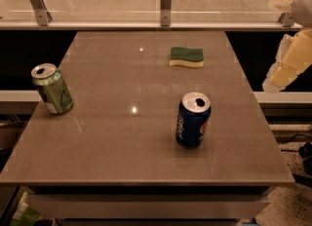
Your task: Move sponge near green can
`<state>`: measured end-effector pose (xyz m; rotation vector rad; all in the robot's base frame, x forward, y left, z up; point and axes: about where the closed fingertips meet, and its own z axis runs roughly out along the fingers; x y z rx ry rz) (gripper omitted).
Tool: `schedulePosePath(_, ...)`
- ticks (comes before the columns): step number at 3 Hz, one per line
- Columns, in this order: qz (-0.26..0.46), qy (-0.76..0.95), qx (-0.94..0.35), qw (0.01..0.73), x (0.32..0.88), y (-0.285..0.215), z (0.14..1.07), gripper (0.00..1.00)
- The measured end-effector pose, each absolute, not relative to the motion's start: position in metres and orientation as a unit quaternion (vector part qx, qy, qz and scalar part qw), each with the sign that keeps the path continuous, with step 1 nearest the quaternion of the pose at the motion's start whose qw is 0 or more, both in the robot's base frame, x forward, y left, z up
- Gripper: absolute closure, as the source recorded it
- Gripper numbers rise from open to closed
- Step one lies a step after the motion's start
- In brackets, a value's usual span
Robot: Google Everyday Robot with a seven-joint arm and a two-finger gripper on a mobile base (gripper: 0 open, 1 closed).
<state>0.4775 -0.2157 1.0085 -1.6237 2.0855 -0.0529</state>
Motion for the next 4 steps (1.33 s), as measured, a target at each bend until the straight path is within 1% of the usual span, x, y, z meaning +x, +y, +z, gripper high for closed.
schedulePosePath(2, 0.049, 0.747, -0.574, 0.331, 0.518, -0.22, 1.005, 0.0)
schedulePosePath(3, 0.071, 0.747, -0.563, 0.346, 0.535, -0.221, 0.999, 0.0)
schedulePosePath(4, 0.072, 0.749, -0.563, 0.342, 0.536, -0.22, 0.999, 0.0)
